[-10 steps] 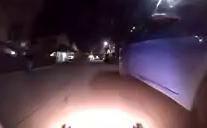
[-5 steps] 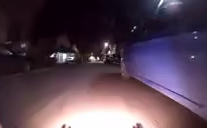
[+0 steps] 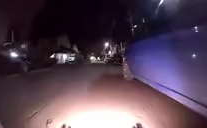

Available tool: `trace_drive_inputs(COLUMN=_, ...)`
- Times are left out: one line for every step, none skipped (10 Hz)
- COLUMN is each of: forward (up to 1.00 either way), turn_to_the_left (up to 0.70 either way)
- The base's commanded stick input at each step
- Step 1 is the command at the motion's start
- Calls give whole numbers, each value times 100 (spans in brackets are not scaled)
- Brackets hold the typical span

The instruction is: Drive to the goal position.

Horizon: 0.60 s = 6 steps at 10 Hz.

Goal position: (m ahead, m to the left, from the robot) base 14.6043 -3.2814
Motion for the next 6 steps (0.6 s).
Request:
trace_drive_inputs(forward=60, turn_to_the_left=0)
trace_drive_inputs(forward=60, turn_to_the_left=0)
trace_drive_inputs(forward=60, turn_to_the_left=0)
trace_drive_inputs(forward=60, turn_to_the_left=0)
trace_drive_inputs(forward=60, turn_to_the_left=0)
trace_drive_inputs(forward=60, turn_to_the_left=0)
